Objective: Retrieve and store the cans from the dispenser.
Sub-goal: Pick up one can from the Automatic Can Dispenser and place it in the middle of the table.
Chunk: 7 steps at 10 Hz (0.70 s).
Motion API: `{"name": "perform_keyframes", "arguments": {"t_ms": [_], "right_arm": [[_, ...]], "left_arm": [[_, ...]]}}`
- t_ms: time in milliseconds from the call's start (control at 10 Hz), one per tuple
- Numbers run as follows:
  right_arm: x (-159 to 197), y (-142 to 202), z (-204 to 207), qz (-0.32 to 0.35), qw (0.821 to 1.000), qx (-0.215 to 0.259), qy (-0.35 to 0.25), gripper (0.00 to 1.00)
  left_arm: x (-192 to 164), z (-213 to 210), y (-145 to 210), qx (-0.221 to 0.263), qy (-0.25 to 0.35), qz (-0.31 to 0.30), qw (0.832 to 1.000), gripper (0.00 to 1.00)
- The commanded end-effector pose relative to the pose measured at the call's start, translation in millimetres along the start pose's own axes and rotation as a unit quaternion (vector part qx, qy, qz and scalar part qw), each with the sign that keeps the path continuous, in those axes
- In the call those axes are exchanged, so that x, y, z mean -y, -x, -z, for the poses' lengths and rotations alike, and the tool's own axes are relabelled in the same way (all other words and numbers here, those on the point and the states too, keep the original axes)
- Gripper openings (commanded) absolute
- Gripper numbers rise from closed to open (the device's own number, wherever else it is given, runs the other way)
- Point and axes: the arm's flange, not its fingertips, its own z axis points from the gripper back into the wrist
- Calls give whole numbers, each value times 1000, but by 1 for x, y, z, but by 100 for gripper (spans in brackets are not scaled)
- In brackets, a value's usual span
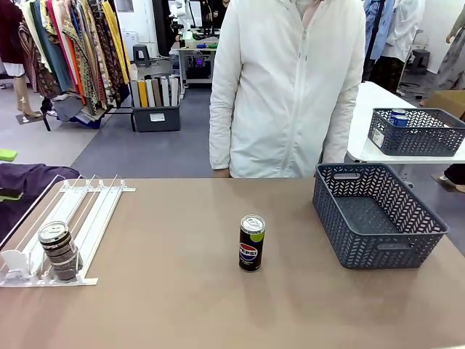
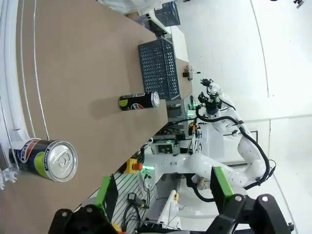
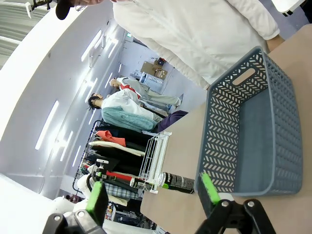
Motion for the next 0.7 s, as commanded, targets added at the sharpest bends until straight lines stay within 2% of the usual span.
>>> {"name": "perform_keyframes", "arguments": {"t_ms": [0, 600], "right_arm": [[-4, -3, 0, 1, 1000, 5, -7, 100], [-4, -3, 0, 1, 1000, 5, -7, 100]], "left_arm": [[4, 0, 1, 0, 6, -5, 1000, 100], [4, 0, 1, 0, 6, -5, 1000, 100]]}}
